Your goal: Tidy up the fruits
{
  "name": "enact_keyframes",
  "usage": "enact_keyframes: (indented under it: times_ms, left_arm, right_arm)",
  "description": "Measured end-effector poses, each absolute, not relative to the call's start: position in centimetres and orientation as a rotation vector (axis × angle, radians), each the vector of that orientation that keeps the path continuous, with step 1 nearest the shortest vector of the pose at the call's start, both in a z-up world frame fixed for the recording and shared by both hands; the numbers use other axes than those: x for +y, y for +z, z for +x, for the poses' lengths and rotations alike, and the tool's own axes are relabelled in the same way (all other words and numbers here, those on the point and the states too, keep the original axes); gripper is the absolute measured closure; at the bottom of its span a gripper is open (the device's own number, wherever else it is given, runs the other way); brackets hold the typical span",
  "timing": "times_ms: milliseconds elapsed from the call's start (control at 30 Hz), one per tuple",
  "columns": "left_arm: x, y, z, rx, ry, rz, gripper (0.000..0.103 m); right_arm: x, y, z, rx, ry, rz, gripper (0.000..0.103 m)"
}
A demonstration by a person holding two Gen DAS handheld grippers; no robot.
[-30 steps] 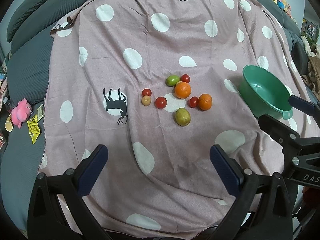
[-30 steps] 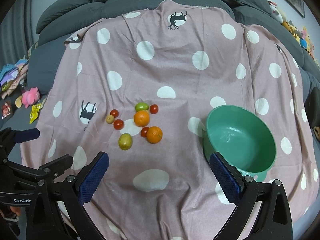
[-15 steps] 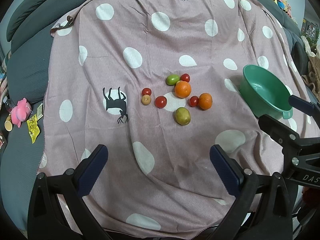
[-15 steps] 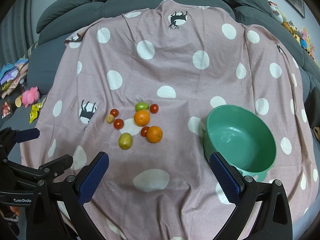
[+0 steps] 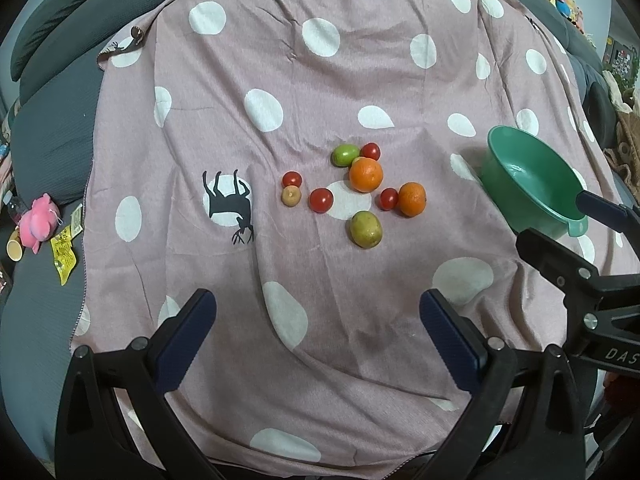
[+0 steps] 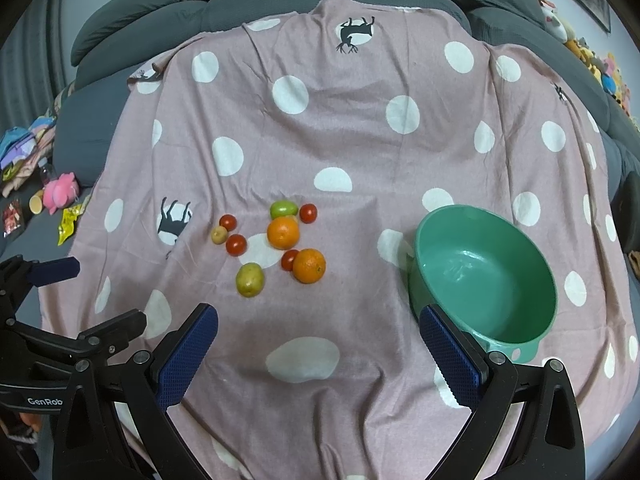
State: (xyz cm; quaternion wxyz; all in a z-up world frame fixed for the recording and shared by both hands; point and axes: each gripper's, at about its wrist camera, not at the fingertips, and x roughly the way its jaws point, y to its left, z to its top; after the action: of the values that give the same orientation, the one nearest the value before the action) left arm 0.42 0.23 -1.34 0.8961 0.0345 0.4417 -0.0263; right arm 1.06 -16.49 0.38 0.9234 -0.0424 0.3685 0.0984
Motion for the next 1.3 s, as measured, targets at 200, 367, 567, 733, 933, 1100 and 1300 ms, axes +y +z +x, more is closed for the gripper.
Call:
enact_keyframes:
  times_ms: [200, 367, 567, 733, 933, 1100, 1300]
  left_arm:
    - [0.8, -2.3, 0.8, 0.939, -0.065, 0.052, 0.001]
    - [1.0, -2.7, 1.0, 0.949, -0.087, 0.033, 0.001]
    - [1.4, -3.6, 1.4, 0.962, -0.138, -0.012, 0.001]
    - [2.1, -5.1, 2.3, 0.99, -0.189, -0.097, 0.001]
    - [2.2, -7.2, 3.9, 1.036, -0.198, -0.153, 0.002]
    - [2.1, -7.8, 5.7, 1.037, -0.231, -0.172, 0.007]
    - [2.2, -8.1, 10.0, 1.029, -0.281, -0.227, 0.013]
  right_arm:
    - [-16.9, -0.8, 1.8, 0.785, 0.198, -0.078, 0.001]
    - [-16.7, -0.9, 2.1, 0.795, 0.201, -0.079, 0.001]
    - [-17.1, -1.7, 2.8, 0.829, 0.242, -0.045, 0.001]
    - [-17.5, -3.6, 4.2, 0.884, 0.311, -0.003, 0.005]
    - [-18.4, -6.4, 7.0, 0.982, 0.373, 0.076, 0.016]
    - [-18.0, -7.1, 9.2, 0.993, 0.381, 0.045, 0.021]
    - [-17.7, -7.7, 13.4, 0.994, 0.387, 0.042, 0.028]
